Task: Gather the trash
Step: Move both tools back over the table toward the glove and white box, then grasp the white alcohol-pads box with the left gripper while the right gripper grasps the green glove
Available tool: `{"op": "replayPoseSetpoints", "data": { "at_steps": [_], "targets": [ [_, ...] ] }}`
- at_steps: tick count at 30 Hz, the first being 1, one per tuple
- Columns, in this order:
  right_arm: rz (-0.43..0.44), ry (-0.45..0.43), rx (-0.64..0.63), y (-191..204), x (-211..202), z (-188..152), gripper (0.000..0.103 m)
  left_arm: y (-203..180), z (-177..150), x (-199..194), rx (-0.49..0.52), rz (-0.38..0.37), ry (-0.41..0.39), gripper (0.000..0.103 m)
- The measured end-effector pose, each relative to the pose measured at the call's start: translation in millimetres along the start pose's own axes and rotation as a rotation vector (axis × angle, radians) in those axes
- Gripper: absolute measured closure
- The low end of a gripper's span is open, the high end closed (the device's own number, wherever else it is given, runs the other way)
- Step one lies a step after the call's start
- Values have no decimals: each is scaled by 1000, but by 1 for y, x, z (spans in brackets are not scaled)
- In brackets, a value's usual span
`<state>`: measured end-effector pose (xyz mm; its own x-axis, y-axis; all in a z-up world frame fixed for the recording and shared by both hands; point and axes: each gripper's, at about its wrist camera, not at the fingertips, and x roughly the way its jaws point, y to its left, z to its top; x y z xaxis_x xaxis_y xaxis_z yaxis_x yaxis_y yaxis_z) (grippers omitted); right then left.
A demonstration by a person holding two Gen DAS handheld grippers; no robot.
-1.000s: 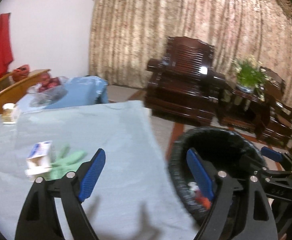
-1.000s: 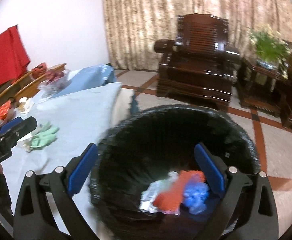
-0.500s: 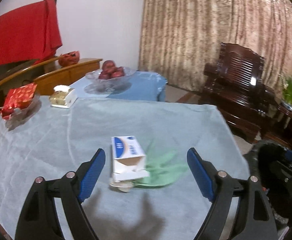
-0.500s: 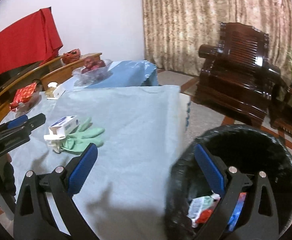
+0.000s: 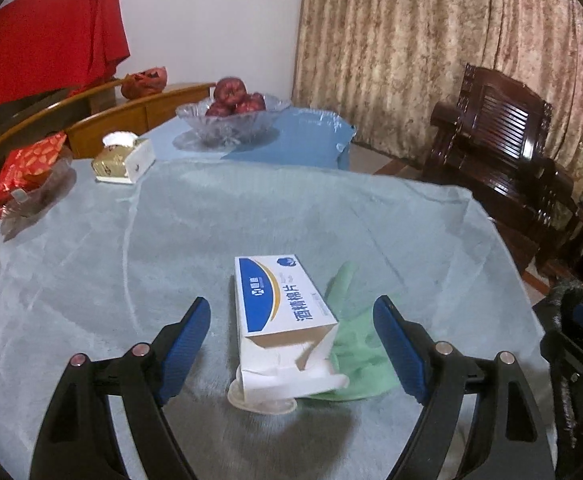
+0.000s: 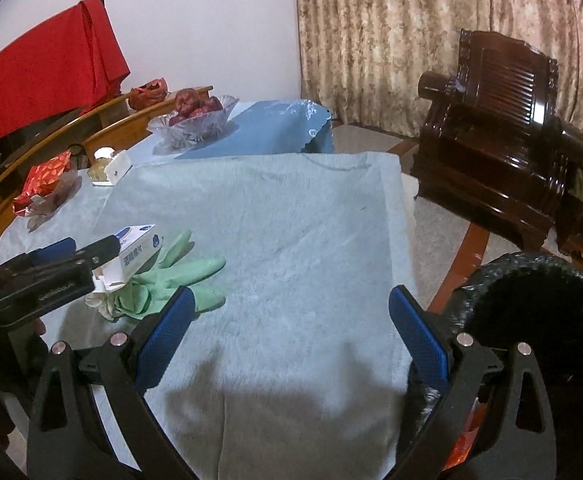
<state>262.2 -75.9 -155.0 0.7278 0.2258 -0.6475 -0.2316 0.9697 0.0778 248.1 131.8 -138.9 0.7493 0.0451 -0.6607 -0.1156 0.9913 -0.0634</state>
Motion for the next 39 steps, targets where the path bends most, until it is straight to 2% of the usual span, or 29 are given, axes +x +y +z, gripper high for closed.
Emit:
{"op": "replayPoseSetpoints", "data": {
  "at_steps": [7,8,10,16,28,33,39],
  "targets": [
    [-3,32,-2,1,15,-4,8,7,-1,25,-29,0,56,24],
    [-3,35,-1,1,16,-5,8,7,-2,26,-30,-2,58,27],
    [-3,40,-2,2,19,-6,8,8,-3,30,-30,-8,69,42],
    [5,44,-11,7,22,-5,8,12,-5,26,-43,-5,45,44],
    [75,50,-42,45,40,3,8,50,-7,-23,-89,5,-42,46],
    [110,82,-72,71,60,1,8,69,-20,-32,-73,55,-34,46],
    [121,129,-87,90,84,-4,8,87,-42,-23,-81,93,17,48]
  ]
}}
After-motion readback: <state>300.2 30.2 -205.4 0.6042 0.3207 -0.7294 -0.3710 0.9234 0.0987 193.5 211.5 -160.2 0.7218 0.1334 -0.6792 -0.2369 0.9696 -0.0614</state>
